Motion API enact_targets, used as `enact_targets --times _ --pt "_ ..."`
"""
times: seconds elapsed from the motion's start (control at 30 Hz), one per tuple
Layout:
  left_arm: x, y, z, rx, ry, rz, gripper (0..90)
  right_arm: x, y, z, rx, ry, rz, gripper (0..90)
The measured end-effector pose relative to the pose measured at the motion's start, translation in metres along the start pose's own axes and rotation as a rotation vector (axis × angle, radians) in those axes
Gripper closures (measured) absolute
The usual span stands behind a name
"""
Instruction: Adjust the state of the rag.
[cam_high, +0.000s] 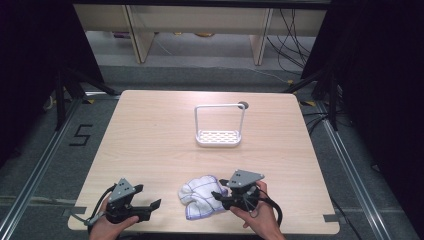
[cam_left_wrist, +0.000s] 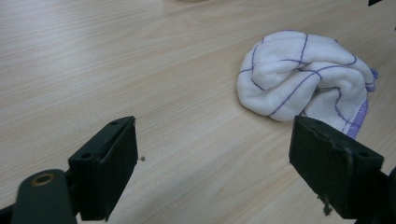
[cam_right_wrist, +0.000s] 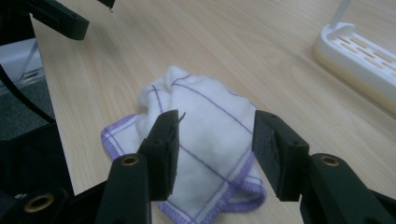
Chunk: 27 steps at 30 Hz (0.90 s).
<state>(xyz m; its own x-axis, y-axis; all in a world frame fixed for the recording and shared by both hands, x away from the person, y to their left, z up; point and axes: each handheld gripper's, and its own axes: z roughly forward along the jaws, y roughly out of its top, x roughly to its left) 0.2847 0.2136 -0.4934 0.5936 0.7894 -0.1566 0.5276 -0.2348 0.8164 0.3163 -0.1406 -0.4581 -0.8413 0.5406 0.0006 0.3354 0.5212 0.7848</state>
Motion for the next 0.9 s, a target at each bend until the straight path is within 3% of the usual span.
enact_targets --times 0.03,0.47,0.5,0.6,0.67,0.7,0.87,0.9 --pt "0.0 0.0 0.0 -0.002 -0.002 -0.001 15.3 0.002 0.002 0.004 0.005 0.002 -0.019 53.4" --pt "-0.002 0.0 0.0 0.004 0.007 -0.005 15.3 0.016 0.009 0.031 0.086 0.027 -0.032 60.5" --pt "-0.001 0.0 0.001 -0.002 -0.003 -0.003 15.3 0.016 0.01 0.033 0.086 0.032 -0.059 62.2" --pt "-0.002 0.0 0.001 -0.001 -0.006 -0.005 15.3 0.02 0.008 0.04 0.133 0.019 -0.067 71.6" --pt "-0.002 0.0 0.0 0.01 0.0 0.009 15.3 0.019 0.008 0.039 0.137 0.012 -0.084 82.6" --pt "-0.002 0.0 0.001 0.002 -0.007 0.006 15.3 0.018 0.009 0.038 0.114 0.019 -0.094 85.8" --pt "-0.005 0.0 0.003 -0.006 -0.022 -0.001 16.7 0.008 0.017 0.023 0.069 -0.005 -0.097 88.2" --pt "-0.007 0.0 0.003 0.007 -0.032 0.011 16.7 0.006 0.018 0.019 0.063 -0.011 -0.068 88.3"
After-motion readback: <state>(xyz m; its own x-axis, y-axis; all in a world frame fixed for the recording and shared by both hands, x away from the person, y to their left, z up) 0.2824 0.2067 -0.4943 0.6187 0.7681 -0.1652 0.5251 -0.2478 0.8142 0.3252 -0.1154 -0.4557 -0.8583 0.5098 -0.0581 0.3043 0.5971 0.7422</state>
